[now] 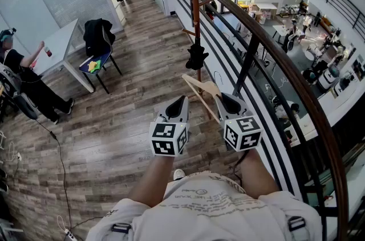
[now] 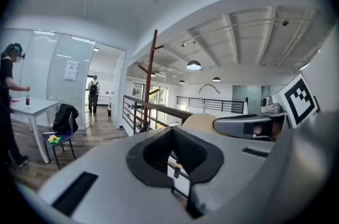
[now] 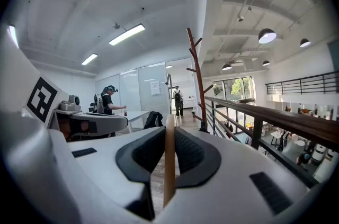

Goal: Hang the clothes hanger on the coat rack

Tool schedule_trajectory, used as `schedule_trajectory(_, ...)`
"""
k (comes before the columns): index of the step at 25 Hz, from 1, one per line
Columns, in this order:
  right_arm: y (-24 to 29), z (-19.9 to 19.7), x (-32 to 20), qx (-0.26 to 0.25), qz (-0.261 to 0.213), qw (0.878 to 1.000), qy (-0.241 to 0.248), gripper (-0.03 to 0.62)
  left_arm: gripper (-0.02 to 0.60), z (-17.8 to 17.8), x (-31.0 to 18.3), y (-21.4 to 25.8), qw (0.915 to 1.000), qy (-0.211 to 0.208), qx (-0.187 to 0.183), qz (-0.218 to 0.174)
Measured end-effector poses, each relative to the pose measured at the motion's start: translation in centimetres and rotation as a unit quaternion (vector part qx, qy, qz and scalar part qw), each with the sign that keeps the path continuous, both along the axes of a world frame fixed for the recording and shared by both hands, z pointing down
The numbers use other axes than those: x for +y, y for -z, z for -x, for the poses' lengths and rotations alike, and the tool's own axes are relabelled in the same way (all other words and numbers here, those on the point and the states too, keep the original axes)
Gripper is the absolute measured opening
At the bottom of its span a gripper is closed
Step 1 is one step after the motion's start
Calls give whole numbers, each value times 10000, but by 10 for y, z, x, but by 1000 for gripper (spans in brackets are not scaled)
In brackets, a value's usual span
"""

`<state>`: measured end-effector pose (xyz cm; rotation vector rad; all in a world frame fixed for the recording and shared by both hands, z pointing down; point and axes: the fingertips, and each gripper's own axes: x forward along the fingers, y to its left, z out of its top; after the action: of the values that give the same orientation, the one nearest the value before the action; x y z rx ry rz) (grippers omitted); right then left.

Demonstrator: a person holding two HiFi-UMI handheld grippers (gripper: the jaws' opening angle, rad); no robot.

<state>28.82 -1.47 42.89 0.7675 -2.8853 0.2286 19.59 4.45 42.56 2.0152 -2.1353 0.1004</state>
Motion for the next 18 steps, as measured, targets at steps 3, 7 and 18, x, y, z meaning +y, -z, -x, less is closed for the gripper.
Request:
schedule_trajectory(3, -1, 0, 0, 11, -4, 10000, 16, 51, 3, -1, 1, 0, 10000, 6, -13, -13)
schedule_trajectory(7, -2, 1, 1, 34, -27, 10000, 7, 51, 3, -3, 1, 2, 10000, -24, -32, -20)
schedule_trajectory(18, -3, 27, 0, 125, -120, 9998, 44, 51, 3, 17, -5, 0, 9999, -145, 3, -24)
